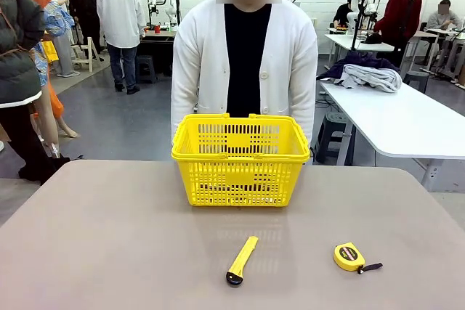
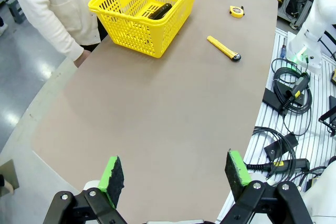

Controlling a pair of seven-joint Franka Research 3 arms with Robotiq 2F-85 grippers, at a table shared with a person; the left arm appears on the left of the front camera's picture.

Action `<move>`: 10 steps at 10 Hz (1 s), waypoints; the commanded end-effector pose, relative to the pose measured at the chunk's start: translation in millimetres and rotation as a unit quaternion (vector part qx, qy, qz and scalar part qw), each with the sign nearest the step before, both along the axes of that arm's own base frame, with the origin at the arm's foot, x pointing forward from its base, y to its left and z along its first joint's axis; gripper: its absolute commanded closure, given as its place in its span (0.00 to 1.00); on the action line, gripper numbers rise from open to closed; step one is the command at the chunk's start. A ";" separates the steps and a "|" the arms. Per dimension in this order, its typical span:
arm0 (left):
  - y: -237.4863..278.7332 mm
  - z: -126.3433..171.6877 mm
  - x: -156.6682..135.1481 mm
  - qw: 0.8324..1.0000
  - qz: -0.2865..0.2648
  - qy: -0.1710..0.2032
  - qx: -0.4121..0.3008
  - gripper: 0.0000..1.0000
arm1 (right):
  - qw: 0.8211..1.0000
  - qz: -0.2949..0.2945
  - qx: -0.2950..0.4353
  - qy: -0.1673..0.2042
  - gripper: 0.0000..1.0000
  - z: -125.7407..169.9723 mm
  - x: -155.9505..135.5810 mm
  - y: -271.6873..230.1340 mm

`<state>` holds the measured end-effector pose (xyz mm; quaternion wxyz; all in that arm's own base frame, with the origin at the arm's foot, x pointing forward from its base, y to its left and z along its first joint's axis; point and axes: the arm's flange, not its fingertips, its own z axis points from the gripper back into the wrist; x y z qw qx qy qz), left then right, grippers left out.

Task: Place the items the person wants into the basket.
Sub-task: Pick up the item the person points to and place it in the Market Basket.

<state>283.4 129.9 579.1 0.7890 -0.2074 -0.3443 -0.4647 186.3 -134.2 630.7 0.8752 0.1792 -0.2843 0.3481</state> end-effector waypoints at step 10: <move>1.4 -0.5 -1.1 1.000 -0.007 -0.008 -0.007 0.00 | 1.000 -0.003 0.000 0.003 0.00 -0.7 0.9 -0.9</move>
